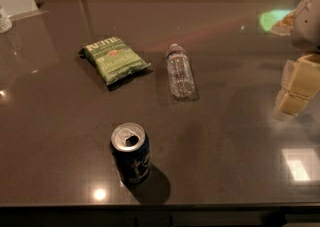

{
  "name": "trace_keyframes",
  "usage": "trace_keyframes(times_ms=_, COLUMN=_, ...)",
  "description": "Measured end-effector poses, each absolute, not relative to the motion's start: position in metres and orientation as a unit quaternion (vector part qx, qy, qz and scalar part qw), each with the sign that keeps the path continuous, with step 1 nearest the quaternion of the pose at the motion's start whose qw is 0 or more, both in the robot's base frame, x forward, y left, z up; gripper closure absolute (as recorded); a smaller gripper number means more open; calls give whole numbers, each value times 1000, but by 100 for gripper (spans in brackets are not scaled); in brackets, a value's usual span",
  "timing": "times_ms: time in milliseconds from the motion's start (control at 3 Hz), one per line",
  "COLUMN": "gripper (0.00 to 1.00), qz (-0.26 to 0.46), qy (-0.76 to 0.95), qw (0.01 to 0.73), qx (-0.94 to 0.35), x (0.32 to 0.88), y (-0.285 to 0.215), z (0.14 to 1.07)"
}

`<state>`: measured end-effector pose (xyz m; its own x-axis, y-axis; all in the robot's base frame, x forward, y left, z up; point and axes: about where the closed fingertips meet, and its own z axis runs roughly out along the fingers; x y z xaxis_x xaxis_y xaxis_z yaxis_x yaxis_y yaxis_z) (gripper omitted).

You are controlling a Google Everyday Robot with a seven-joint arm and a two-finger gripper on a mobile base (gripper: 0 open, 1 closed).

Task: Move green jalapeno chip bag near pepsi can

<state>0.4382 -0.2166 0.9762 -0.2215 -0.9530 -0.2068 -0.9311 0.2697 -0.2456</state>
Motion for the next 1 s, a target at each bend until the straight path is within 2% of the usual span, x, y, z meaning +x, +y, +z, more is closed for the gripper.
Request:
trace_keyframes(times_ms=333, gripper=0, qz=-35, qy=781, qw=159, qx=-603, x=438, y=-216, z=976)
trace_keyframes(times_ms=1000, gripper=0, qz=-18, qy=774, qw=184, qx=-606, x=489, y=-179, z=983)
